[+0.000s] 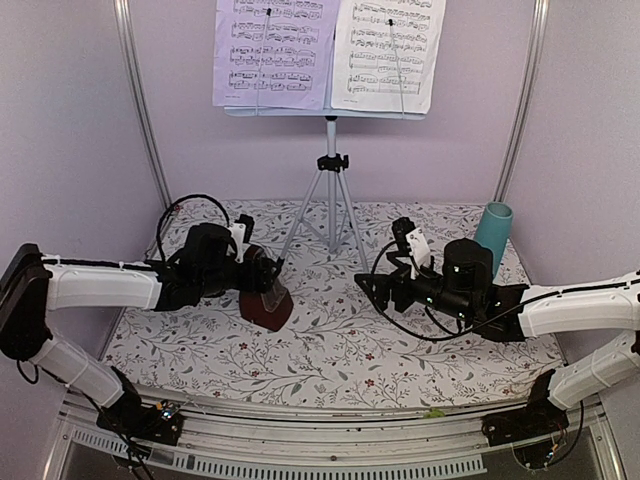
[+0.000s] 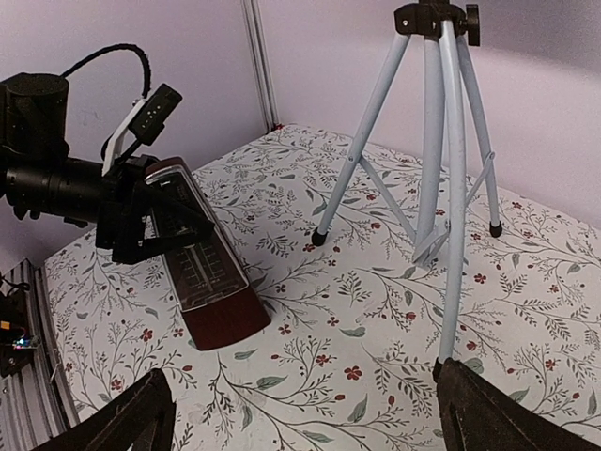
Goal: Set up the instrument practice props
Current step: Pick up the metronome from the center of the board.
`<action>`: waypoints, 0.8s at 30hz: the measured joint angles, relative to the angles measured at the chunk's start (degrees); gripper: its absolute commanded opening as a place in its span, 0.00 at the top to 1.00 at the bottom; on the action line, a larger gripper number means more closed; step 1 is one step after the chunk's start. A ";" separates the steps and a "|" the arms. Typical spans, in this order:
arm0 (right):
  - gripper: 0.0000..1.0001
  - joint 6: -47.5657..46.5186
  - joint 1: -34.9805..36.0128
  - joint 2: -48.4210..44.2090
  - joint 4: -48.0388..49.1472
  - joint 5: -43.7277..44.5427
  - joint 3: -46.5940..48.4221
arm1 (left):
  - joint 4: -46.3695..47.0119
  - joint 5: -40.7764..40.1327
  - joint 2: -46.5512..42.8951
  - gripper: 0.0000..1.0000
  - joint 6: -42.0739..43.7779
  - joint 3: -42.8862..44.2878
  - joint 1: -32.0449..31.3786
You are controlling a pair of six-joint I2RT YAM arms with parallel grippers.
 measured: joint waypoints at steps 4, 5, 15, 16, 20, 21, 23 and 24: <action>0.01 -0.46 0.00 0.00 -0.04 0.13 0.00 | 1.51 0.85 0.42 0.13 0.50 -0.85 0.02; 0.01 -0.55 0.00 0.00 -0.07 0.20 0.02 | 1.73 1.09 0.44 0.13 0.61 -1.03 0.02; 0.01 -0.98 0.00 0.15 -0.83 0.92 0.07 | 3.54 1.40 1.97 0.40 3.06 -1.07 0.02; 0.01 -1.05 0.00 0.15 -0.87 0.92 0.07 | 3.78 1.49 1.99 0.45 3.45 -1.05 0.02; 0.01 -1.33 0.00 0.15 -1.31 0.96 0.28 | 4.96 1.38 2.01 0.58 6.19 -0.42 0.22; 0.01 -1.44 0.00 0.15 -1.44 0.96 0.37 | 5.01 1.66 2.01 0.61 6.75 -0.42 0.26; 0.01 -1.79 0.00 0.15 -1.55 0.98 0.39 | 5.03 2.25 2.01 0.66 7.89 -0.42 0.28; 0.01 -2.03 0.00 0.15 -1.73 1.01 0.39 | 5.01 2.75 1.99 0.68 8.57 -0.42 0.28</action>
